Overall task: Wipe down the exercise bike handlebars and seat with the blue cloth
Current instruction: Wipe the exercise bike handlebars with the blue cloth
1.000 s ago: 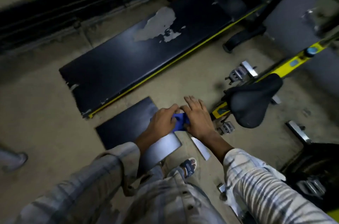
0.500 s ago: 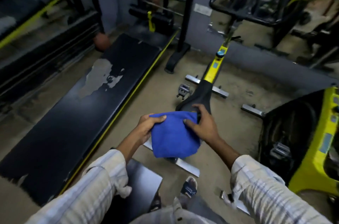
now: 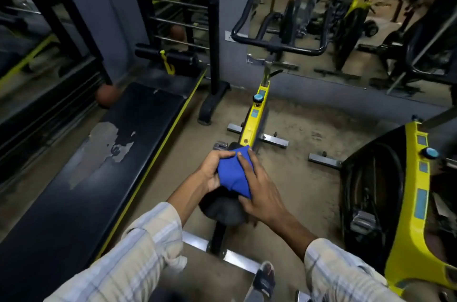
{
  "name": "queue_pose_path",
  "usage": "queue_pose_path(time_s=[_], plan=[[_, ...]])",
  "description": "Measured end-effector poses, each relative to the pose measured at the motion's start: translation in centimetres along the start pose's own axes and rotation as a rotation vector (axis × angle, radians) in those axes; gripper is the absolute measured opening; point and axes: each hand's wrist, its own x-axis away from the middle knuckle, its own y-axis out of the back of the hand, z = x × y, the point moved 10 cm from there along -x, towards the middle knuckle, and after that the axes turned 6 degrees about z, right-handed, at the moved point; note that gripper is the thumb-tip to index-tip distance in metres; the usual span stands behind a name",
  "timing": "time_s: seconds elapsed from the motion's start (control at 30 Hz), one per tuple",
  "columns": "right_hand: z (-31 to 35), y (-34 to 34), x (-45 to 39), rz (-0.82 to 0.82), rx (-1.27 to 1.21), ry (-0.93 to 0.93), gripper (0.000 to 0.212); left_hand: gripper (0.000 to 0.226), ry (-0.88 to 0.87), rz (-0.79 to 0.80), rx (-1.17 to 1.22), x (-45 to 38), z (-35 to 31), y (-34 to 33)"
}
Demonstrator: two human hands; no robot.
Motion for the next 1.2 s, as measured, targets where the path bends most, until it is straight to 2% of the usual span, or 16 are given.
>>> queue_pose_path(time_s=[0.17,0.27,0.4,0.47,0.53,0.63,0.8,0.97,1.2], plan=[[-6.5,3.8,-1.3,0.031,-0.057,-0.031,0.091,0.037,-0.042,-0.088,-0.127,-4.9,-1.9,-4.0],[-11.0,6.0,-1.2,-0.022,-0.223,-0.106,0.086,0.018,-0.066,-0.126,-0.202,-7.6,-2.4,-7.0],[-17.0,9.4,-2.0,-0.210,-0.578,-0.343,0.057,0.035,-0.109,-0.145,-0.257,-11.4,-3.8,-11.0],[-19.6,11.0,-2.9,-0.263,-0.705,-0.459,0.047,0.038,-0.211,-0.231,-0.402,-13.3,-5.3,-11.3],[-21.2,13.0,-4.6,-0.275,-0.720,-0.498,0.045,0.050,-0.356,-0.340,-0.636,-14.3,-7.6,-11.7],[-22.7,16.3,-8.5,-0.267,-0.663,-0.446,0.046,0.066,-0.533,-0.440,-1.010,-14.5,-11.2,-14.9],[-27.8,21.1,-14.5,-0.356,-0.525,-0.378,0.067,0.057,-0.713,-0.476,-1.387,-18.7,-17.4,-20.1],[-32.1,26.7,-23.7,-0.388,-0.173,-0.161,0.083,0.067,-0.797,-0.461,-1.549,-27.7,-25.0,-22.4],[-34.5,32.5,-36.6,-0.313,0.343,-0.015,0.087,0.068,-0.803,-0.507,-1.530,-36.0,-34.3,-24.4]])
